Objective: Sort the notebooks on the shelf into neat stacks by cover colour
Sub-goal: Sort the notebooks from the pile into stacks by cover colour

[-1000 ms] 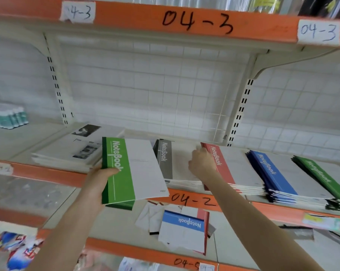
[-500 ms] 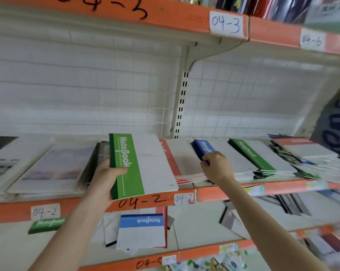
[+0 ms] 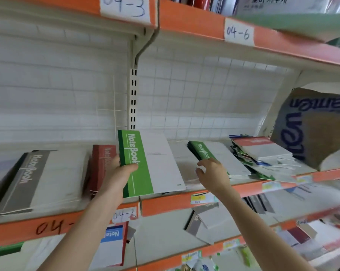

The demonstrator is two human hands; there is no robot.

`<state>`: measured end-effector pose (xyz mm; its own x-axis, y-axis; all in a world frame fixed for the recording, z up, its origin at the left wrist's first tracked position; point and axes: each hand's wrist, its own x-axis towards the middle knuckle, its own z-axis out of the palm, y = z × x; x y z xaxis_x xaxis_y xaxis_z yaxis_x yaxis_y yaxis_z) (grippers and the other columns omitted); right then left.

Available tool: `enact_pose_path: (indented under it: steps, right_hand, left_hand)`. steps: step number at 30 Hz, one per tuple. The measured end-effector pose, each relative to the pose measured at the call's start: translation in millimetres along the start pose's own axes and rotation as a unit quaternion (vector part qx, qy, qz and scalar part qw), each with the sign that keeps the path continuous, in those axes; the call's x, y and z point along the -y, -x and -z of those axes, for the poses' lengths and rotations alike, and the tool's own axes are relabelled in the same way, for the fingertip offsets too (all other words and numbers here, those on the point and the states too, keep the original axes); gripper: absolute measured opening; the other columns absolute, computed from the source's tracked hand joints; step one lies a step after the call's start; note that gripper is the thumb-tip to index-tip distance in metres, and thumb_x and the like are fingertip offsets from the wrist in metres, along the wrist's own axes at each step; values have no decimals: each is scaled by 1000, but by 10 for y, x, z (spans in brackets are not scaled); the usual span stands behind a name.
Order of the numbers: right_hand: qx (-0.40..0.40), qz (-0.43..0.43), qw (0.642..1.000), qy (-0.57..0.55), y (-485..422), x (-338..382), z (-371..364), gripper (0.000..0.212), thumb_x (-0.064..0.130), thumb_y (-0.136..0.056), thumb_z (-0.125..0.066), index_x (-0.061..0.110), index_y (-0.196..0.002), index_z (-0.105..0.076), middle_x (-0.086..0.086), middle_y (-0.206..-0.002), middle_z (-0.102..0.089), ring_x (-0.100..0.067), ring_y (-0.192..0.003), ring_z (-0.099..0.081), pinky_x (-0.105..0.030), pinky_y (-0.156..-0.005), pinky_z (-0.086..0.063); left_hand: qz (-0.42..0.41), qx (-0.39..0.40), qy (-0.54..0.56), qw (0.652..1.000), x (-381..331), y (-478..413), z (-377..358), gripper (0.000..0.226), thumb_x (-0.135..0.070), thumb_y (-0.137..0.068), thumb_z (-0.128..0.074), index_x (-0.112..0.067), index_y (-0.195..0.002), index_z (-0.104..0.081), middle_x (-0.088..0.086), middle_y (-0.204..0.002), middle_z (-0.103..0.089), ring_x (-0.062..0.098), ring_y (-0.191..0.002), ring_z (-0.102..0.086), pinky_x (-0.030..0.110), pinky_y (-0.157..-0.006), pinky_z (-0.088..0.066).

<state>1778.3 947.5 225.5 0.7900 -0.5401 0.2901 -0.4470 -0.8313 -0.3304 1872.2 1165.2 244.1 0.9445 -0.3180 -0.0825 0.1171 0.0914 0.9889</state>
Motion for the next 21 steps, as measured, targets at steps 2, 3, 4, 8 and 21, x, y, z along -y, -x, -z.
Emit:
enact_pose_path:
  steps: [2,3,4,8,21]
  right_hand:
    - [-1,15,1000,0,-39,-122,-8,31,18,-92,-51,5,-118,-62,-14,-117,-59,-32,-108,-54,-30,-82,-44]
    - [-5,26,1000,1,-60,-163,-20,32,19,-91,-48,3,-115,-63,-17,-111,-61,-35,-105,-55,-31,-80,-44]
    - [-11,36,999,1,-78,-184,-34,35,21,-89,-46,1,-111,-65,-19,-105,-63,-38,-100,-55,-33,-77,-44]
    - [-18,74,997,5,-181,-150,-164,51,31,-81,-36,-1,-105,-67,-21,-97,-66,-42,-92,-57,-44,-77,-48]
    - [-28,86,994,-57,-302,-22,-255,26,14,-91,-56,0,-111,-65,-21,-109,-62,-40,-106,-51,-39,-81,-44]
  left_hand:
    - [-5,-3,-8,1000,39,-28,-120,27,5,-87,-54,-16,-105,-56,-5,-86,-62,11,-76,-58,24,-59,-39]
    - [-5,-7,-10,1000,57,-33,-163,26,5,-88,-53,-16,-102,-55,-5,-86,-61,10,-76,-58,24,-58,-39]
    - [-3,-12,-9,1000,73,-40,-189,26,5,-88,-53,-18,-100,-54,-5,-86,-61,10,-76,-57,24,-58,-38]
    - [-5,-45,-6,999,87,-65,-155,27,5,-88,-54,-18,-103,-54,-3,-90,-62,10,-77,-58,24,-58,-38]
    - [-17,-69,-1,997,-11,-257,-119,27,5,-88,-53,-13,-109,-51,0,-92,-61,12,-77,-58,26,-58,-42]
